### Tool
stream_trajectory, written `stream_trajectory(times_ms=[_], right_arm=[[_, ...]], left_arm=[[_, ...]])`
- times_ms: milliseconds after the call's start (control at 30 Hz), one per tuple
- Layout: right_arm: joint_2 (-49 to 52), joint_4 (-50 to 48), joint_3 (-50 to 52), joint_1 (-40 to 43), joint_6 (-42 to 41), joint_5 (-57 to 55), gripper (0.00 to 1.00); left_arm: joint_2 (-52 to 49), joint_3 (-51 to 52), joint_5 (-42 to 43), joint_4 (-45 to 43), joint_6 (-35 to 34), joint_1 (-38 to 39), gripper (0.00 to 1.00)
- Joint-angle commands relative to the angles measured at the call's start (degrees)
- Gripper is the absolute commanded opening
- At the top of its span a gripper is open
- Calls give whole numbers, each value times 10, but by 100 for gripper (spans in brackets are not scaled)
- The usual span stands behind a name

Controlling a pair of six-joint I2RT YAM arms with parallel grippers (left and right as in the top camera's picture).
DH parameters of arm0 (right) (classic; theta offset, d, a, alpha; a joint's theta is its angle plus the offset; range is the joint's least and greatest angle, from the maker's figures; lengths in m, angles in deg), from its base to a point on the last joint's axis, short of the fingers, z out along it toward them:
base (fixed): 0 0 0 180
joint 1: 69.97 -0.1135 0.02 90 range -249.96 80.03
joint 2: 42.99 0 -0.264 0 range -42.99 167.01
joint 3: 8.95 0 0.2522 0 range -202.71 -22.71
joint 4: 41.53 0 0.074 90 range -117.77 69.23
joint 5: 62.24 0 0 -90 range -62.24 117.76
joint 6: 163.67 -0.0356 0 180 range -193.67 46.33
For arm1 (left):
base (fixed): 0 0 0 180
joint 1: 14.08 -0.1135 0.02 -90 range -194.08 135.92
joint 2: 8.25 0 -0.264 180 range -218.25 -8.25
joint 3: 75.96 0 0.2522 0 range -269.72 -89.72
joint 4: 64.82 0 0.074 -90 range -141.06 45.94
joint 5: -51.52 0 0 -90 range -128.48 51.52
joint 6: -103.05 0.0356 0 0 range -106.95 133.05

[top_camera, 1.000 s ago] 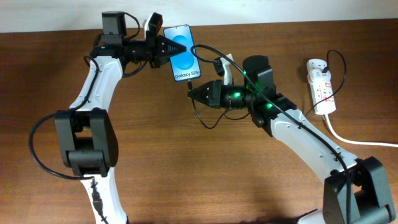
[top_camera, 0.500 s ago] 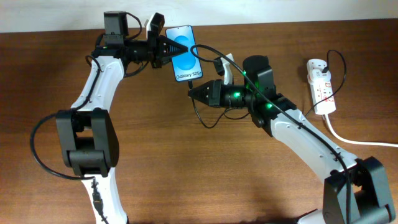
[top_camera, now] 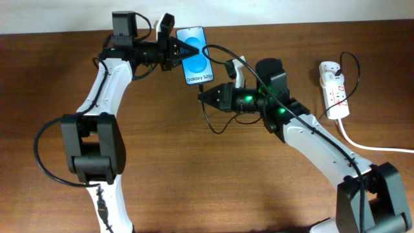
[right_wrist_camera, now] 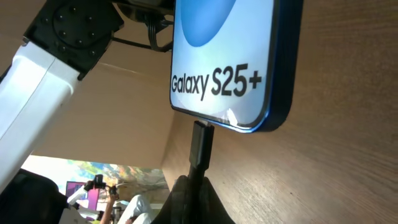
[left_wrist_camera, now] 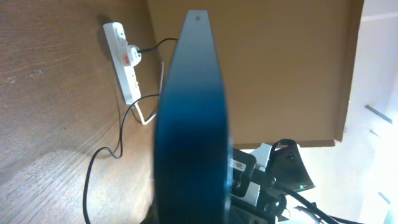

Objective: Plug charger to phone and switch on socket

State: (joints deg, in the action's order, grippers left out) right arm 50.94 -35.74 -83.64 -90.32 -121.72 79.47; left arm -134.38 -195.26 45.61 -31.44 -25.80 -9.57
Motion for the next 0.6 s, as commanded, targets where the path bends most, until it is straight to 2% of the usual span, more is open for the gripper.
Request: stream_trajectory(times_ms=[0, 367, 500, 567], right_arm=[[3, -26, -16, 10, -1, -52, 4], [3, -30, -16, 24, -1, -40, 4], [3, -30, -16, 24, 0, -23, 24], [3, -30, -16, 24, 0, -12, 25]], left_arm=[[3, -3, 51, 6, 5, 46, 0], [3, -3, 57, 5, 5, 48, 0], [3, -3, 55, 3, 5, 46, 0], [3, -3, 55, 3, 5, 40, 0]])
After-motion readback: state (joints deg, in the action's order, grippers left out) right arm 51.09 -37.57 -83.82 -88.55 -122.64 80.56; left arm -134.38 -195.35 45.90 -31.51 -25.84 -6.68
